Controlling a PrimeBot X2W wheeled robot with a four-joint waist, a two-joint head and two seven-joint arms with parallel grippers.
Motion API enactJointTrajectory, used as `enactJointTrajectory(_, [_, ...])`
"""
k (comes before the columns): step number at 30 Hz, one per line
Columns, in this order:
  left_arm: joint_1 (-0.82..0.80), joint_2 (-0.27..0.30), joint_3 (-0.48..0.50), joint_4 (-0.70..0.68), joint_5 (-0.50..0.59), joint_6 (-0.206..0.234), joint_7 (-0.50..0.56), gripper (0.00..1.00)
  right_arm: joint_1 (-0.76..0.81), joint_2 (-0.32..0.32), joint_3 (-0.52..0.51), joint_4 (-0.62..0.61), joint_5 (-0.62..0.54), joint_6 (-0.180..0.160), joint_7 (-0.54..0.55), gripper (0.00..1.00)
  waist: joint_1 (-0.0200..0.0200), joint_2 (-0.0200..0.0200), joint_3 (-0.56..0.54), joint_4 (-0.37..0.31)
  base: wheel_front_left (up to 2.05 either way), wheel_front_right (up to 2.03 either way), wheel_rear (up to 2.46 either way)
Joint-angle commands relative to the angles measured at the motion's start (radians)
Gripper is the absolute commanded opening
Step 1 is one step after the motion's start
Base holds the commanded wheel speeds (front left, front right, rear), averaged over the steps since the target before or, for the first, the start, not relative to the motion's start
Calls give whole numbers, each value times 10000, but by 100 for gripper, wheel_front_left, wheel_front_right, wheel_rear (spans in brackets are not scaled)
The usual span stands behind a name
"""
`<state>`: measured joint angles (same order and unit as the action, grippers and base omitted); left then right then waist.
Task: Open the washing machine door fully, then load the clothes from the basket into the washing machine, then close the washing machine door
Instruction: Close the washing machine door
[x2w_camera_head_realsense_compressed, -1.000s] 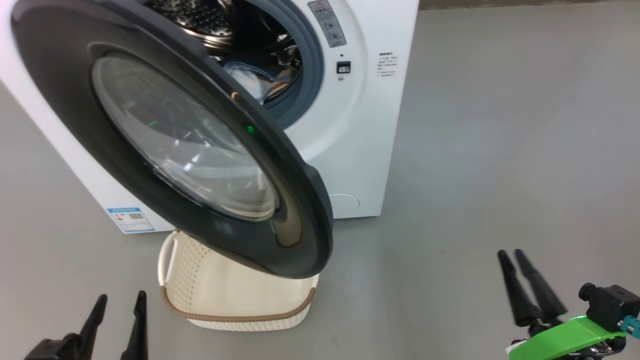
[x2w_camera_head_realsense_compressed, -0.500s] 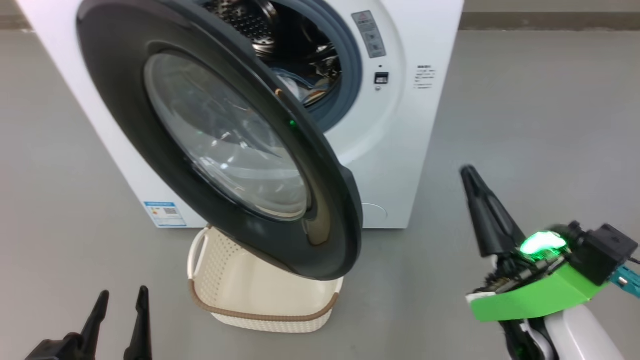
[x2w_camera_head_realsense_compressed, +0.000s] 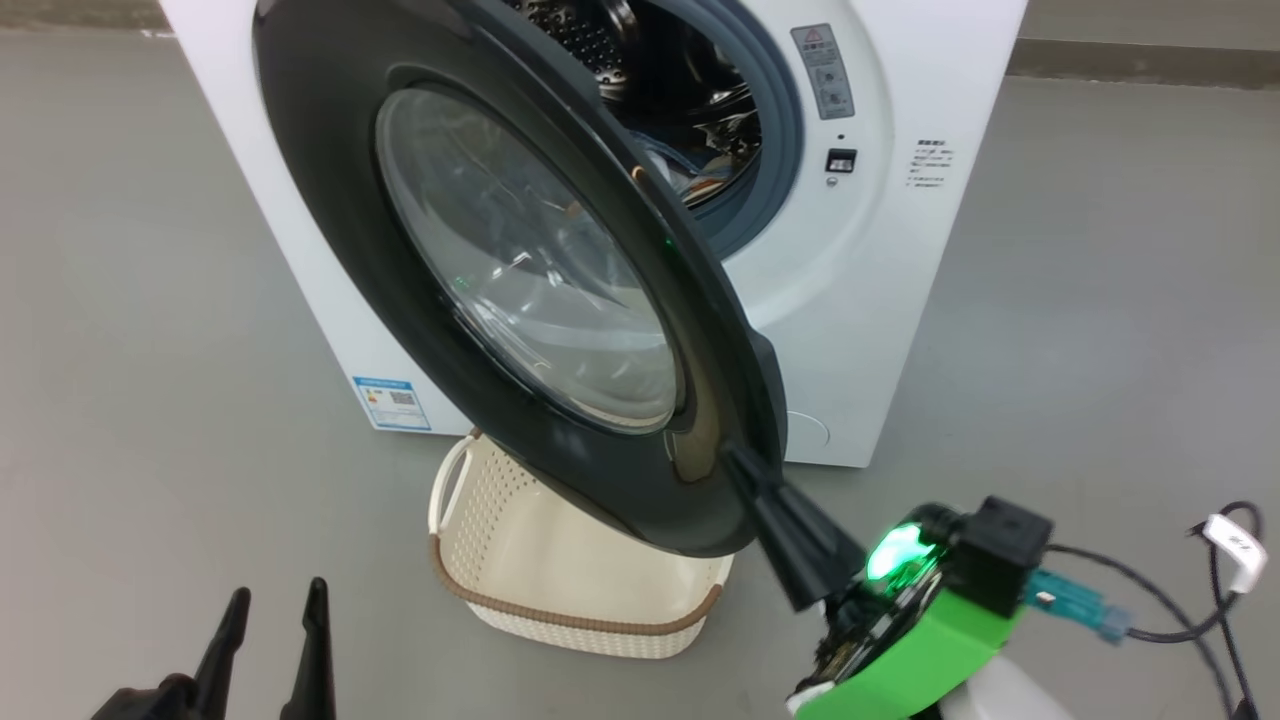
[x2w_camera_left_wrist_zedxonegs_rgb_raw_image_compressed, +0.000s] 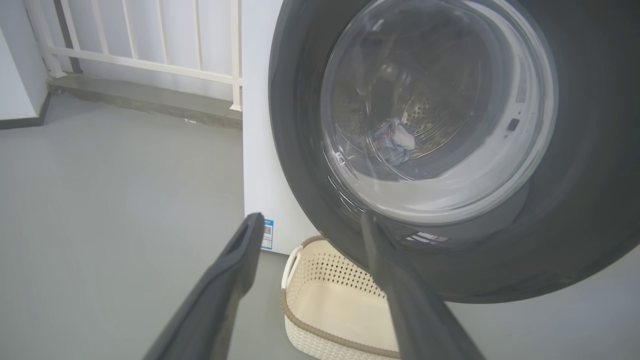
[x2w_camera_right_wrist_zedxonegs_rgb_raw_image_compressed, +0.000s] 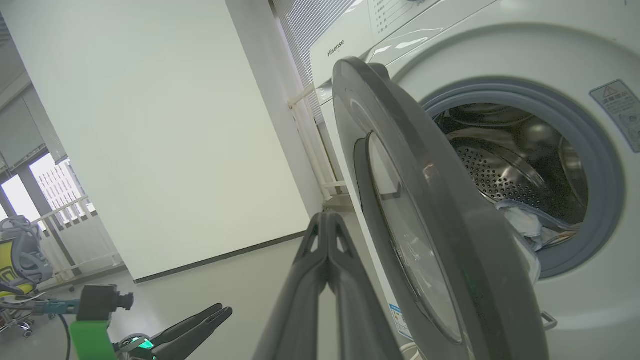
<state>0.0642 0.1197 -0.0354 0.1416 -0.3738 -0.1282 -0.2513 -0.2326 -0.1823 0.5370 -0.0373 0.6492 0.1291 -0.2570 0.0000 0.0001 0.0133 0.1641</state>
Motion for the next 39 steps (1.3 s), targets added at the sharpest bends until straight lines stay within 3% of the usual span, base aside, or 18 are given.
enactJointTrajectory(1, [-204,54,294,-227,6,-25,-105,100,-263,95,448,162,278,16,-48,0,0,-1,78,153,0,0,0])
enactJointTrajectory(8, [-414,-117,124,-92,-89,-25,-105,100,-450,-27,1271,1854,590,16,-48,0,0,-1,357,462,0,0,0])
enactJointTrajectory(15, [-558,-213,45,-53,-143,-25,-105,100,-744,55,1161,2760,750,16,-48,0,0,-1,578,596,0,0,0])
enactJointTrajectory(23, [-734,-262,-51,-27,-176,-25,-105,100,-982,203,308,3336,725,16,-48,0,0,-1,787,700,0,0,0])
enactJointTrajectory(39, [-1224,-359,-171,-303,-220,-25,-105,100,-1647,116,-1654,3289,600,16,-48,0,0,-1,1576,700,0,0,0])
